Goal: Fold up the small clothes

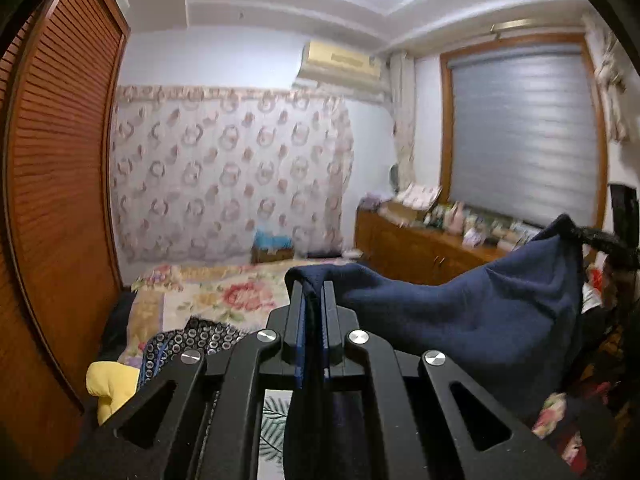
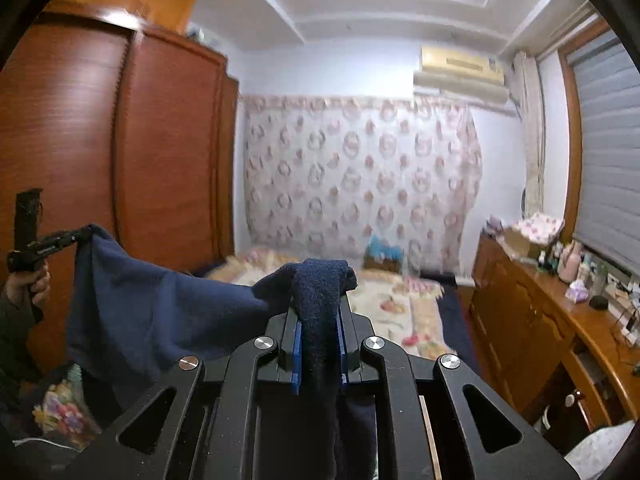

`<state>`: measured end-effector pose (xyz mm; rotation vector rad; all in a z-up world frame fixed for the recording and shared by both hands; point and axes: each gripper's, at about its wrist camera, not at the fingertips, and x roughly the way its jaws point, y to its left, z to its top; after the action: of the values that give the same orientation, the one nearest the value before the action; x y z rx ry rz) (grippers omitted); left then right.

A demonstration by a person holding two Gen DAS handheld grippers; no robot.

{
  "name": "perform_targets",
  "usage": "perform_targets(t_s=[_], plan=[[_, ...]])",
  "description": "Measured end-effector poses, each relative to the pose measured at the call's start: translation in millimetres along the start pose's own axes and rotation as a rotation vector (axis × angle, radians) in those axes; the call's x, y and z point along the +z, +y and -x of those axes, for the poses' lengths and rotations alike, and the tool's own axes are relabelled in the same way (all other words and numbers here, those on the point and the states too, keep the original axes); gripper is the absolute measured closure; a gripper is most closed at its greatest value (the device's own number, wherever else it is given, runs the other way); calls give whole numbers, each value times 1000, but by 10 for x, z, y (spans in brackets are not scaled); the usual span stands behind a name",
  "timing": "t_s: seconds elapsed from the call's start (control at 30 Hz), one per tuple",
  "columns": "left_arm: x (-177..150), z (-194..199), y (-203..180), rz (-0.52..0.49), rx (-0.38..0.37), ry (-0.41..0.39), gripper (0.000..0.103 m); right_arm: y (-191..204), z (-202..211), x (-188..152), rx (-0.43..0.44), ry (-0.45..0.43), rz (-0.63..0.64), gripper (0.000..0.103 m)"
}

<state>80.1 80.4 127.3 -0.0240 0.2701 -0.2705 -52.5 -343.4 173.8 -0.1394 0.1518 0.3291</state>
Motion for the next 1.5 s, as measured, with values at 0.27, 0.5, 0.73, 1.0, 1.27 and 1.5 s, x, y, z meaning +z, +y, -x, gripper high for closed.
perform_targets(t_s=[0.27,0.5,0.73,1.0,1.27,1.5], plan=[[-441,-1383,257,-26,89,197,68,-315,-2007,-626,-109,295,-49,75],[-886,-1487,117,-21,39,309,24,-427,-2682,-1313,-152,479,-136,73],[-1180,-1351,-184,-19,7,383,24,-515,-2271,-1201,-76,447,-153,67],[-1473,-1398,-618,-60,-83,491,24,-309,-1563,-1077,39,380,-85,65],[-1633,-1499,-990,-89,-158,553,24,-115,-1077,-941,76,328,37,59],[-1791,-1557,-1228,-110,-234,604,27,42,-1274,-1560,143,461,6,59]])
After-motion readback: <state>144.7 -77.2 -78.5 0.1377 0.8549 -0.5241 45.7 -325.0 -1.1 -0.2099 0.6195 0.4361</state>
